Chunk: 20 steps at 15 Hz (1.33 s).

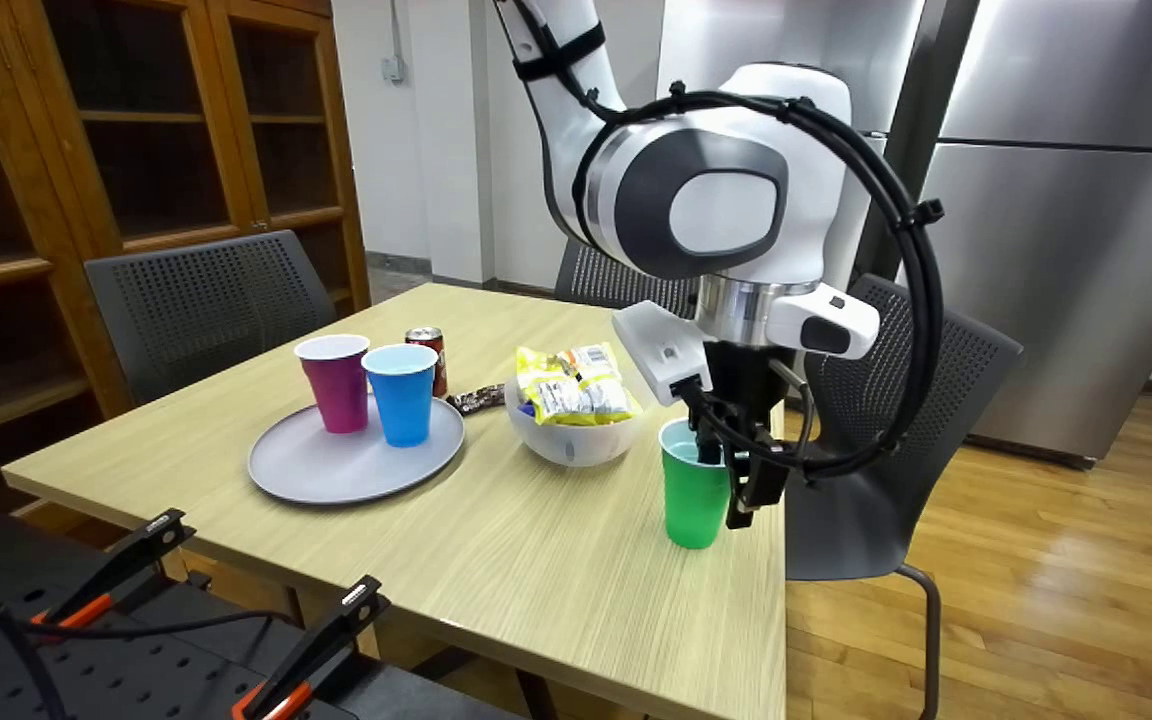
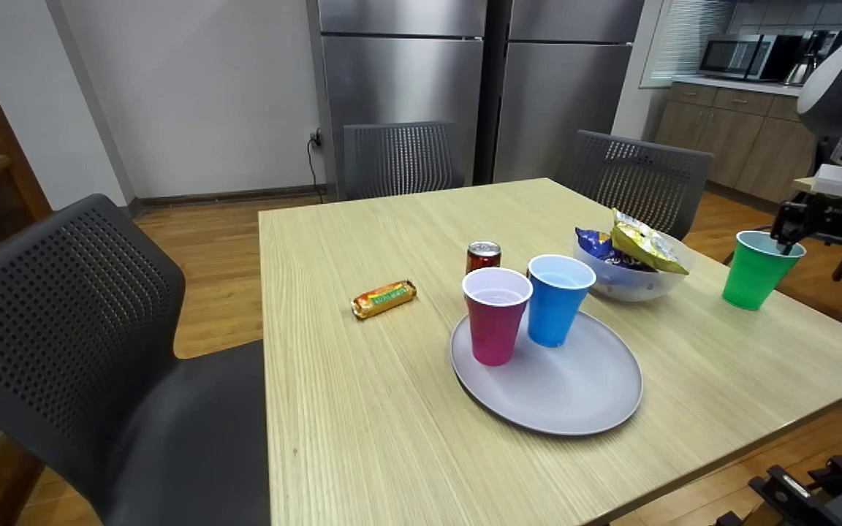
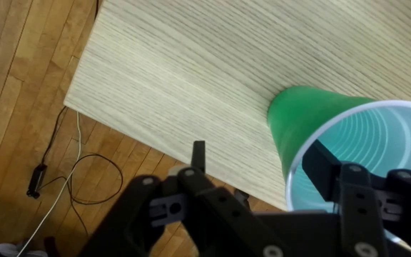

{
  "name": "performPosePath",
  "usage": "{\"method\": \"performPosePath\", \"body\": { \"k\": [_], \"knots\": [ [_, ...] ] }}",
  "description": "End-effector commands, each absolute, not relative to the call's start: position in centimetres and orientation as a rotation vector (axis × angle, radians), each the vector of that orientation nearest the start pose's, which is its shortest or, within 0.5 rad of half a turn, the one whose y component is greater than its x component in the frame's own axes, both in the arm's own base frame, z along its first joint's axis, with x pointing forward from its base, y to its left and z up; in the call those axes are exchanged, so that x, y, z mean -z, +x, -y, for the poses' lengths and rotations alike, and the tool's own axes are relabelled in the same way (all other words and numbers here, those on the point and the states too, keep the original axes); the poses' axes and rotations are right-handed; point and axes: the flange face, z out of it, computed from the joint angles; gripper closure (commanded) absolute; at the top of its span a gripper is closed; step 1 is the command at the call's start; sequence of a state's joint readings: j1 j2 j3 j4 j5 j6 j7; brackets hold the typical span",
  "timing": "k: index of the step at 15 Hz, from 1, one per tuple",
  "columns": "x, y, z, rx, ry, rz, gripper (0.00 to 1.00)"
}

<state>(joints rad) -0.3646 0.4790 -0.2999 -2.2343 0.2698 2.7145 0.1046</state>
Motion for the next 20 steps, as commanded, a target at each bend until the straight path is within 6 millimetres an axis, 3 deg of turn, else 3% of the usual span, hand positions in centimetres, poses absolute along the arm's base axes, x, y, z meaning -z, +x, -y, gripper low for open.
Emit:
{"method": "performPosePath", "body": {
  "k": [1,6,7,14,20],
  "knots": [
    [-17.6,42.3,35.6,0.04,-2.758,-1.471,0.58],
    [-18.9,41.7,35.8,0.091,-2.751,-1.461,0.97],
    [-19.2,41.6,35.7,0.092,-2.75,-1.452,1.0],
    [-21.2,38.9,33.8,0.146,-2.748,-1.341,0.99],
    [-21.8,35.5,30.0,0.128,-2.76,-1.248,0.99]
  ]
}}
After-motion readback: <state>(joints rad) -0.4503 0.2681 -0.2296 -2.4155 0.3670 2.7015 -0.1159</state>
